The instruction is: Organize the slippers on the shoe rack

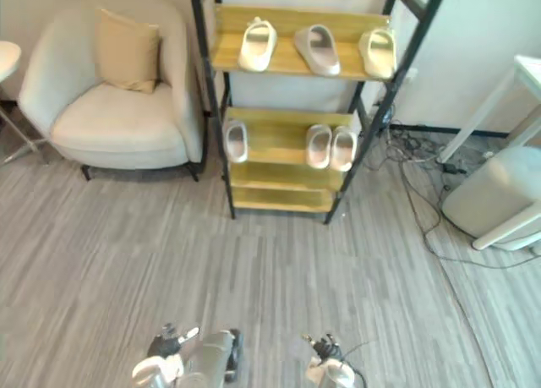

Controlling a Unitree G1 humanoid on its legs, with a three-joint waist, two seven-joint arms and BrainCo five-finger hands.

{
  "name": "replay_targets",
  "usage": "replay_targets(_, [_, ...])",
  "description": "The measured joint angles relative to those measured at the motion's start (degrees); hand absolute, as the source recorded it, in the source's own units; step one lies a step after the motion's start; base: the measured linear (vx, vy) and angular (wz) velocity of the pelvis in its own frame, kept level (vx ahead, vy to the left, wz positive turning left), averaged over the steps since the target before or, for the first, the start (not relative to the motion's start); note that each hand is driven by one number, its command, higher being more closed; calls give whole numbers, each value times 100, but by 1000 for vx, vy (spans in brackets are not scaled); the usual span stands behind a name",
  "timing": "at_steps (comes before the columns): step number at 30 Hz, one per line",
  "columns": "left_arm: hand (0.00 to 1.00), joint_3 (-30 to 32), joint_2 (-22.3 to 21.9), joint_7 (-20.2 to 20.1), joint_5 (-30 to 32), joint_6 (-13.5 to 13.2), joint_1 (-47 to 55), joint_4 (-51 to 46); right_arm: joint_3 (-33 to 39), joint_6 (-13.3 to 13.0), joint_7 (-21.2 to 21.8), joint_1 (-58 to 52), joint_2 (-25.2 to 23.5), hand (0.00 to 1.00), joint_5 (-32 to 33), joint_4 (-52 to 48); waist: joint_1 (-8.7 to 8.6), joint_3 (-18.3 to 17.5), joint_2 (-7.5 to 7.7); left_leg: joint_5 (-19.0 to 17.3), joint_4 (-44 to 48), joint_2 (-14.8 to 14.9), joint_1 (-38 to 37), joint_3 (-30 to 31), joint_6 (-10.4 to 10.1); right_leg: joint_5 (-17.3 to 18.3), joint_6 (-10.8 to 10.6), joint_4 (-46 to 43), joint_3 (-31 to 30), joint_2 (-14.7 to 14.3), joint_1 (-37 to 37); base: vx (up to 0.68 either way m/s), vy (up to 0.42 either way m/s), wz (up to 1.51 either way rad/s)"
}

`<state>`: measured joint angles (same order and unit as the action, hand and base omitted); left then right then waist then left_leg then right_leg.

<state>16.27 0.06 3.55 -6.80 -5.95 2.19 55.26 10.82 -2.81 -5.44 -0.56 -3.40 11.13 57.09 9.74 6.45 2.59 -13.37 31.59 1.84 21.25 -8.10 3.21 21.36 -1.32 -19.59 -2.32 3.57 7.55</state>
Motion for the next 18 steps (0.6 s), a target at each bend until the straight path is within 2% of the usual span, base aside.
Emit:
replay_targets(1, [0, -12, 17, 2, 3, 2, -13, 32, -6, -3, 2, 4, -9, 0, 0, 0, -20, 0, 4, -47, -8, -35, -70, -17, 44, -71, -130, -253, -12, 27, -75, 639, 347, -29])
replay_targets(2, [0, -59, 48, -1, 4, 7, -47, 80, -27, -3, 17, 0, -12, 0, 0, 5, -49, 4, -2, -118, -59, -92, -211, -19, 95, -193, -347, -716, -26, 71, -242, 398, 227, 3])
replay_targets(3, [0, -173, 88, -1, 8, 36, -153, 273, -10, -8, 40, -83, 1, 0, -4, 18, -100, 59, -50, -310, -271, -228, -723, 43, 163, -368, -616, -2292, 16, 95, -781, 573, 308, 11])
replay_targets(5, [0, -238, 79, 2, 7, 47, -173, 280, 5, -12, 38, -189, -1, 0, -9, -41, -140, 89, -100, -357, -534, -278, -1211, 92, 166, -342, -576, -3004, 234, 108, -1166, 426, 180, 22])
replay_targets(6, [0, -279, 77, 0, 7, 55, -206, 285, 12, -45, 44, -165, 15, 0, -8, -69, -188, 99, -120, -359, -734, -306, -1505, 142, 165, -312, -521, -3133, 544, 168, -1453, 467, 133, 40])
replay_targets(7, [0, -298, 66, -1, 5, 60, -219, 309, 41, -66, 44, -144, 17, 0, -8, -115, -236, 141, -160, -359, -1071, -316, -1935, 246, 162, -235, -380, -2845, 969, 201, -1661, 379, 80, 41])
replay_targets(8, [0, -305, 62, -1, 5, 61, -241, 320, 53, -69, 44, -141, 18, 0, -8, -123, -262, 145, -155, -360, -1182, -314, -2092, 293, 160, -221, -349, -2637, 1126, 207, -1753, 466, 64, 56])
replay_targets(9, [0, -324, 34, 0, 6, 60, -264, 374, 130, -76, 47, -122, 16, 0, -9, -127, -333, 146, -147, -394, -1494, -301, -2502, 403, 101, -257, -258, -1896, 1432, 200, -1953, 311, 17, 36])
replay_targets(10, [0, -323, 23, 0, 7, 59, -264, 383, 155, -78, 46, -112, 17, 0, -9, -131, -337, 147, -148, -404, -1545, -293, -2558, 407, 86, -293, -223, -1746, 1456, 191, -1986, 358, 13, 39])
replay_targets(11, [0, -326, 14, 1, 8, 58, -268, 385, 240, -70, 43, -51, 24, 0, -10, -108, -346, 153, -147, -455, -1705, -267, -2753, 421, 3, -554, -148, -1051, 1492, 143, -2152, 334, -7, 20])
replay_targets(13, [0, -316, 5, 8, 47, 57, -261, 387, 250, -67, 42, -21, 31, 0, -48, -104, -352, 159, -130, -542, -1787, -245, -2916, 467, -139, -960, -2, -390, 1547, 125, -2346, 419, -57, 32])
replay_targets(15, [0, -313, 25, 21, 97, 54, -225, 385, 250, -64, 46, -5, 12, 0, -223, -42, -371, 139, -56, -725, -1850, -192, -3290, 703, -457, -1733, 303, 129, 1709, 46, -2392, 554, -160, 50])
replay_targets(16, [0, -312, 29, 21, 108, 51, -220, 384, 250, -66, 47, -3, 10, 0, -225, -23, -374, 133, -47, -741, -1850, -184, -3320, 726, -483, -1837, 363, 152, 1712, 34, -2384, 567, -225, 41])
replay_targets(17, [0, -268, -52, 18, 144, 51, -171, 395, 251, -48, 55, 62, 79, 0, -233, 43, -390, 16, -183, -813, -1812, 100, -3443, 884, -568, -1959, 464, 79, 1821, -179, -2264, 447, -188, 17])
replay_targets(18, [0, -228, -81, 12, 184, 48, -149, 396, 251, -50, 57, 75, 79, 0, -241, 35, -393, -29, -215, -805, -1760, 174, -3403, 910, -583, -1912, 513, 78, 1869, -240, -2235, 669, -296, 13])
